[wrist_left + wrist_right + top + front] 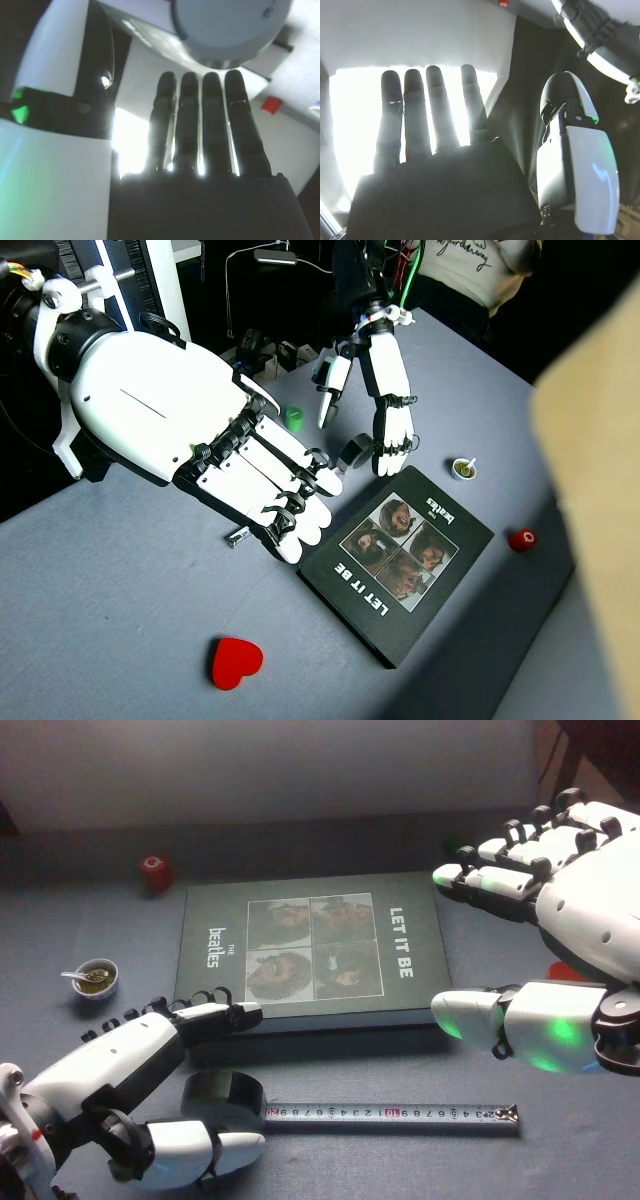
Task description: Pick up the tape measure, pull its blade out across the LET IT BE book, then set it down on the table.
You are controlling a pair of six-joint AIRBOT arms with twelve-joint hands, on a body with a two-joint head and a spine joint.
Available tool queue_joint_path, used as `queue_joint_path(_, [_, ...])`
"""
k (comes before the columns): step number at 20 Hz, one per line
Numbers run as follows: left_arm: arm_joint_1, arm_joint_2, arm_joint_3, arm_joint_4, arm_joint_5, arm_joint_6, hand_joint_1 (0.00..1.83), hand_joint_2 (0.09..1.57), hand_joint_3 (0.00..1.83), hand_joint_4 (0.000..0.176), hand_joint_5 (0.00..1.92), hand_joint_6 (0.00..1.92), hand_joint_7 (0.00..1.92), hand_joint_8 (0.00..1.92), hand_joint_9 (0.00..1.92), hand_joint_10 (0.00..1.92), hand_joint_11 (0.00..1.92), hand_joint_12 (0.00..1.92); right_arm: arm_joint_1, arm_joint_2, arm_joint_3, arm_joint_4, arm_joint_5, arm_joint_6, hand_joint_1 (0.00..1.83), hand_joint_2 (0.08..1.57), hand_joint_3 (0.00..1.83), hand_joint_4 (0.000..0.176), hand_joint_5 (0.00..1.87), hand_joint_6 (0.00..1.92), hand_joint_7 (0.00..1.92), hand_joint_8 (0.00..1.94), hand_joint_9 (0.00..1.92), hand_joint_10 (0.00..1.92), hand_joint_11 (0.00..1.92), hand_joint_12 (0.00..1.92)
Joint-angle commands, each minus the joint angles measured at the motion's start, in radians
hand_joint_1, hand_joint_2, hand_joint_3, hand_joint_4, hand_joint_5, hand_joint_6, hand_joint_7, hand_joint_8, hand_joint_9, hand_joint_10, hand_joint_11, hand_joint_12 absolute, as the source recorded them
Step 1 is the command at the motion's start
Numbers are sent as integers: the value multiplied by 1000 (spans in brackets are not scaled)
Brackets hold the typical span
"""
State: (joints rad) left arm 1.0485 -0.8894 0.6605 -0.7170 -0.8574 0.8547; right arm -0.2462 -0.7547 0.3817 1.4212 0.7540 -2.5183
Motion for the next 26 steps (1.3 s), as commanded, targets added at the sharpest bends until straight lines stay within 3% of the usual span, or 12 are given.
queue_joint_path(1, [-2,-5,4,38,-112,-10,1088,1010,1,0,314,6,266,4,235,4,52,538,16,4,-3,-70,30,2,0,1136,1,123,160,0,173,2,160,1,0,603])
queue_joint_path(10, [60,-23,50,65,-145,-16,1085,1014,2,0,331,9,283,8,236,7,52,530,17,3,-3,-70,24,2,0,1136,0,123,151,1,175,1,166,3,0,617])
queue_joint_path(18, [71,-51,72,88,-145,-16,1082,1022,4,0,352,12,292,6,235,2,52,524,18,3,-3,-70,23,2,0,1136,0,123,156,1,197,2,198,6,0,772])
queue_joint_path(26, [82,-76,94,104,-145,-3,1081,1027,2,0,354,7,299,4,254,5,65,525,18,3,-3,-70,19,2,2,1140,1,123,152,0,200,2,206,5,0,768])
